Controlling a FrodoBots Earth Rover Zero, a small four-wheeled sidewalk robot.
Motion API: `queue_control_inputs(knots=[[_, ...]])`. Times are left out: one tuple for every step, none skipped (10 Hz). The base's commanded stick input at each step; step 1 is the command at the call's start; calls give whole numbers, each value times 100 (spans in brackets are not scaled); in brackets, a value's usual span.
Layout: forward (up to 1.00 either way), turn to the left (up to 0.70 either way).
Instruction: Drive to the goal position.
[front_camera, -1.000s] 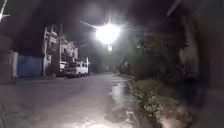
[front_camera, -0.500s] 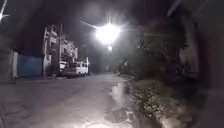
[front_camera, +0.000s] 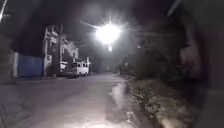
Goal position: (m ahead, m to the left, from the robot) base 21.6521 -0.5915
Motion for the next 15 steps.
queue_control_inputs(knots=[[49,4],[49,4],[49,4],[49,4],[49,4],[49,4],[49,4],[49,4],[49,4],[49,4],[49,4],[49,4],[49,4],[49,4],[49,4]])
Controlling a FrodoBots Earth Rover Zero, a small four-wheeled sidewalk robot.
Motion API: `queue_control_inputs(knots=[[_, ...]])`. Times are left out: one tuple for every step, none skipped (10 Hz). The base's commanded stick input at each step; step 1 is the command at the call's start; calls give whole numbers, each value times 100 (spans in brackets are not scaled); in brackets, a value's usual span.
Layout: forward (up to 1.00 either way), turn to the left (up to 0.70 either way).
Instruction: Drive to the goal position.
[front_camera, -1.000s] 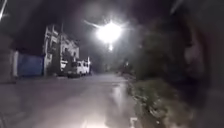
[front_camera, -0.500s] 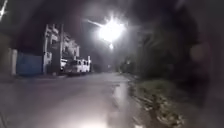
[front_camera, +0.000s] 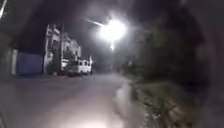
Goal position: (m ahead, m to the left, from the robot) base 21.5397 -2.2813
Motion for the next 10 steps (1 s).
queue_control_inputs(knots=[[49,3],[49,-29],[49,-31],[49,-45],[49,-49],[49,4],[49,4],[49,-49],[49,-49],[49,-26]])
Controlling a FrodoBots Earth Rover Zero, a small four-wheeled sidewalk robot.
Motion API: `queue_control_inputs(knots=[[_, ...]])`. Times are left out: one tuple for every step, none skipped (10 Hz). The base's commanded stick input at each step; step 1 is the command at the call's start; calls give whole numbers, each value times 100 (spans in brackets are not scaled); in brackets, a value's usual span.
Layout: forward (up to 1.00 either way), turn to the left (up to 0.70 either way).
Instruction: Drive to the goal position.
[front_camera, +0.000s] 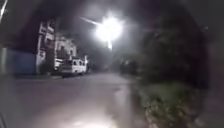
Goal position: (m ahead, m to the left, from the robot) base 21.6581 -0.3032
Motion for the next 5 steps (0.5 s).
queue_control_inputs(knots=[[49,-8],[49,-49],[49,-49],[49,2],[49,4]])
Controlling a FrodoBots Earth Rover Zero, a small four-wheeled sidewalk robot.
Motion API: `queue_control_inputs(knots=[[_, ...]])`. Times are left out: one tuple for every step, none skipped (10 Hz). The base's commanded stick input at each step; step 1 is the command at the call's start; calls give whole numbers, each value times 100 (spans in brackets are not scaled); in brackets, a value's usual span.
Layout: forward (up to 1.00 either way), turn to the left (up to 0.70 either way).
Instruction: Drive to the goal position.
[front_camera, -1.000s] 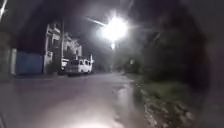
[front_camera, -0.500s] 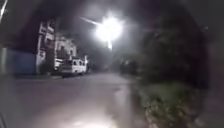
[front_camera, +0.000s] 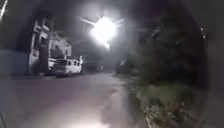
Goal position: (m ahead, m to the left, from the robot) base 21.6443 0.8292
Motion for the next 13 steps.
queue_control_inputs(knots=[[49,-1],[49,-29],[49,-49],[49,-31],[49,4],[49,4],[49,4],[49,4],[49,4],[49,4],[49,-18],[49,-49],[49,-49]])
